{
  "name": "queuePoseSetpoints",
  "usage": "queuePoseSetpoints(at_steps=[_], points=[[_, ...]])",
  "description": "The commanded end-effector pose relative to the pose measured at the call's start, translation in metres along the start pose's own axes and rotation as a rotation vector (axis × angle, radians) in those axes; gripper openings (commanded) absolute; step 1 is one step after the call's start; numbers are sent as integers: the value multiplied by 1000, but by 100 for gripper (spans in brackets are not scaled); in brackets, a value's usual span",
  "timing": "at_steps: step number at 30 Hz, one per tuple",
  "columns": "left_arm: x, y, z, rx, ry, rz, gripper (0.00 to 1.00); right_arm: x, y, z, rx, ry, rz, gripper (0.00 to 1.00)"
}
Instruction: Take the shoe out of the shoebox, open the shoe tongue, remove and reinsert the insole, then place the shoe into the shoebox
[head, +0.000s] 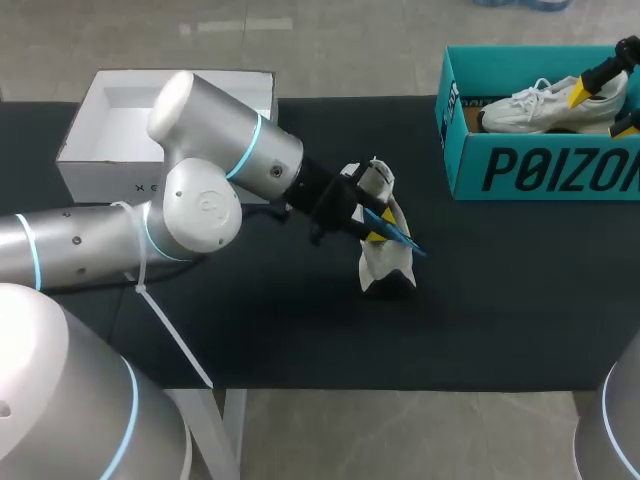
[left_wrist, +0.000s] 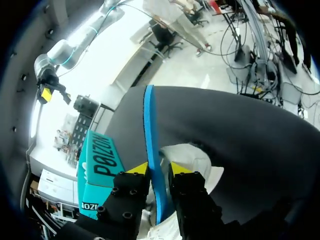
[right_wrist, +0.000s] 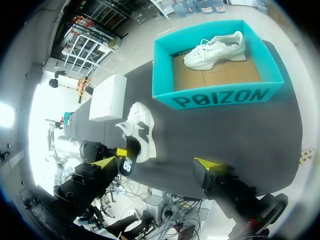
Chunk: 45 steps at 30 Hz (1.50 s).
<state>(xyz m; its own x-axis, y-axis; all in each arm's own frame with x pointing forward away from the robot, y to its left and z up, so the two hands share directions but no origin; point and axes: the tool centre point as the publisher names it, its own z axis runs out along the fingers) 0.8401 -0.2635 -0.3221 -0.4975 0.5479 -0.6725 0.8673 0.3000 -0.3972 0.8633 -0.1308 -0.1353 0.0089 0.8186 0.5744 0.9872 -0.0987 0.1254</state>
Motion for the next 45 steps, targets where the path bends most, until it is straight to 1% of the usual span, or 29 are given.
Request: queuePoseSetpoints(at_steps=[1,5,9,10,18,20,22,23,24,25,30,32,33,35,36,40,45], points=[[0,1,5,0,8,5,0,0,1,0,1,-1,0,100],[2,8,6,-23,9,-5,0,0,1,0,1,-1,0,100],[5,20,6,-53,2,-23,0,0,1,0,1,-1,0,100],[5,23,7,-70,5,-20,0,0,1,0,1,-1,0,100],[0,52,17,-153,5,-46,0,0,1,0,1,-1,0,100],[-1,55,17,-164,1,-56,0,0,1,0,1,-1,0,100],[-2,52,13,-159,-2,-56,0,0,1,0,1,-1,0,100],[-3,49,9,-141,-6,-58,9,0,1,0,1,-1,0,100],[-2,45,6,-135,-4,-47,41,0,1,0,1,-1,0,100],[-2,41,3,-119,-9,-43,49,0,1,0,1,-1,0,100],[0,22,-10,-69,-21,-21,46,0,1,0,1,-1,0,100],[0,17,-11,-60,-25,-19,29,0,1,0,1,-1,0,100],[0,16,-11,-52,-26,-16,25,0,1,0,1,-1,0,100],[0,14,-10,-49,-27,-14,11,0,1,0,1,-1,0,100],[1,12,-9,-44,-25,-12,1,0,1,0,1,-1,0,100],[5,9,-3,-36,-8,-3,0,0,1,0,1,-1,0,100],[6,17,3,-60,-4,-1,0,0,1,0,1,-1,0,100]])
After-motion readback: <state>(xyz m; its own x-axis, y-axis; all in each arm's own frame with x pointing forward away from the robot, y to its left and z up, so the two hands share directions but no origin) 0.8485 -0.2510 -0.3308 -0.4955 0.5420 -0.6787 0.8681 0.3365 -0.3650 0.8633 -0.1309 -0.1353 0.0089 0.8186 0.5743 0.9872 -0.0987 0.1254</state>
